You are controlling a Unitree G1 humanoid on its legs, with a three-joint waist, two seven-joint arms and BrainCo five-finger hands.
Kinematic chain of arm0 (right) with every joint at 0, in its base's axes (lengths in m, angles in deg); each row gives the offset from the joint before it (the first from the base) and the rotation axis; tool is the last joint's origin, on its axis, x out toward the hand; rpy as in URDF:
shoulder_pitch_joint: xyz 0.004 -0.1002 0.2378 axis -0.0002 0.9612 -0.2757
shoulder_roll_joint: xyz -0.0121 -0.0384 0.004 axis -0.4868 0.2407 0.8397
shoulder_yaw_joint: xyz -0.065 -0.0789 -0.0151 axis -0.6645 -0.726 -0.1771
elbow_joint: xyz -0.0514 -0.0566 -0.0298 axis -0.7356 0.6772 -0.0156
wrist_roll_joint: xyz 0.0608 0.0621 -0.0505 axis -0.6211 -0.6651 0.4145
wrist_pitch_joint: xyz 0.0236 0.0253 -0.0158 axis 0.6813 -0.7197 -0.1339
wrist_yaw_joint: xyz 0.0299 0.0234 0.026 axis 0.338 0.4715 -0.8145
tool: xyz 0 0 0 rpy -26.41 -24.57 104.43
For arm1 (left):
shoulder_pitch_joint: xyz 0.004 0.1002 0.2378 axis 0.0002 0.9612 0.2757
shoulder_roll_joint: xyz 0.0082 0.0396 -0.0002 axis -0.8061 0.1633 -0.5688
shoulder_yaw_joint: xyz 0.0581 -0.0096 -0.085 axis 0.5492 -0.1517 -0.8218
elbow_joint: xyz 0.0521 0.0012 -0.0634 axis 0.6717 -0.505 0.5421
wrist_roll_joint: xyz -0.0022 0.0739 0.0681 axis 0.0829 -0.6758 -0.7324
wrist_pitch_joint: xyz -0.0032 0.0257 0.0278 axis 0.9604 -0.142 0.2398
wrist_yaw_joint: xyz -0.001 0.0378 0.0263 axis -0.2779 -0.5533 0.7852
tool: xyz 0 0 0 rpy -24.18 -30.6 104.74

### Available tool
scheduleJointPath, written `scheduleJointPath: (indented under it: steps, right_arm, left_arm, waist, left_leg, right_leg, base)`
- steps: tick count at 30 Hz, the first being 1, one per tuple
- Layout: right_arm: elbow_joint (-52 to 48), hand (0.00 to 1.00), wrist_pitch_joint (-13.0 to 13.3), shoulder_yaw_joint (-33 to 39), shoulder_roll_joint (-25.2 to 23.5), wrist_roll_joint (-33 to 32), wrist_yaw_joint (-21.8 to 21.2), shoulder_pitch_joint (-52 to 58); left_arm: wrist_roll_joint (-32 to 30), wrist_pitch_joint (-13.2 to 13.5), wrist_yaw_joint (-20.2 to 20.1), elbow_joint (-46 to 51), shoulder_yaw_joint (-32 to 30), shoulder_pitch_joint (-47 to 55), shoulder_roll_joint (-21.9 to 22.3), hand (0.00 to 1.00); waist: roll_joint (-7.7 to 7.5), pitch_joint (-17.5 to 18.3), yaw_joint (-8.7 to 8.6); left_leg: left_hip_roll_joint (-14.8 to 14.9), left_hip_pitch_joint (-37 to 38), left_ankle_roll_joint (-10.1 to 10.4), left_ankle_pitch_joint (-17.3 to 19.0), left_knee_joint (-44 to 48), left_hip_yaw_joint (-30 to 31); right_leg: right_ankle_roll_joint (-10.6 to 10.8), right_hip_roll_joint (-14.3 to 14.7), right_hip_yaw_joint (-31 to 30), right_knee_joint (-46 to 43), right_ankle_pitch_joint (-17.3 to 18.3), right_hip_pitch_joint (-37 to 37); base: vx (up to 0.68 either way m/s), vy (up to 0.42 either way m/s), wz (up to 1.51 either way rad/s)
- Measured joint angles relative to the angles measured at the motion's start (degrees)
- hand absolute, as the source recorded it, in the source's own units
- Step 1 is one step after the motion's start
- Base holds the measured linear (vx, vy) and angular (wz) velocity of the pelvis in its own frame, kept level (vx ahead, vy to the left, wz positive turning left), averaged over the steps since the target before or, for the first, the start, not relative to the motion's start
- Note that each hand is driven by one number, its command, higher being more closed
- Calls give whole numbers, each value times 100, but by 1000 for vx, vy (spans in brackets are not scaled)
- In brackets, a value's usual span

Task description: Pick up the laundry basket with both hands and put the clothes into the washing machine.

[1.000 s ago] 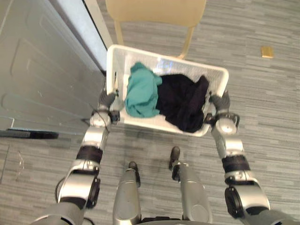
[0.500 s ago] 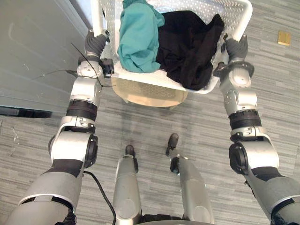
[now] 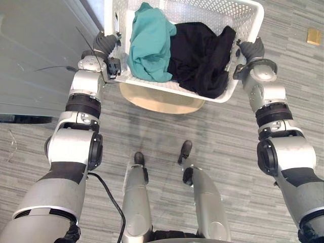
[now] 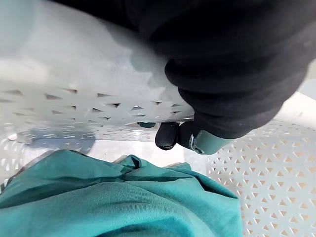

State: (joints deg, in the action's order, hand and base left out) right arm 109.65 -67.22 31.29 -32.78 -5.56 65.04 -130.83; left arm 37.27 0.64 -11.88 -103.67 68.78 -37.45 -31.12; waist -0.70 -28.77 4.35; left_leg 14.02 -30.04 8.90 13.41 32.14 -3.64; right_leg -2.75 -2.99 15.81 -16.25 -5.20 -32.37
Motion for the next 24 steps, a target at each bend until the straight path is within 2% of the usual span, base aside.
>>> scheduleJointPath:
  steps: [6, 11, 12, 19, 24]
  right_arm:
    - [226, 100, -34, -124, 179, 0, -265, -16]
    - [393, 100, -32, -279, 189, -14, -281, -184]
    - [392, 0, -32, -318, 211, -14, -294, -240]
    - [549, 0, -50, -641, 407, 89, -543, -280]
    - [753, 0, -222, -800, 349, 308, -792, -276]
  left_arm:
    - [-148, -27, -249, -186, 236, -223, -52, 100]
    - [-129, -34, -227, -186, 281, -232, -123, 100]
    - [-120, -34, -227, -186, 279, -237, -155, 0]
    - [219, -31, -47, -186, 148, -484, -210, 0]
    - [448, 50, 243, -185, -189, -857, -191, 0]
  waist:
    - [-1, -1, -22]
    - [-9, -58, -16]
    - [-14, -107, -22]
    - [-16, -121, -24]
    - [-20, -124, -40]
  left_leg:
    - [1, -129, -1, -1, -12, 46]
    - [-3, -264, -8, -60, -30, 50]
    - [-4, -289, 25, -106, -33, 47]
    - [-1, -375, -4, -160, -143, 58]
    - [0, -373, 0, -169, -172, 56]
  right_leg:
    - [0, 2, 113, 111, 0, -7]
    - [-5, -5, 146, 127, -3, -119]
    - [-5, -13, 159, 132, -3, -121]
    - [-5, -27, 267, 143, -3, -188]
    - [-6, -30, 286, 143, -3, -188]
  base:
    - [8, 13, 8]
    - [2, 0, 4]
    - [7, -5, 8]
    - [13, -1, 7]
    - [0, 0, 0]
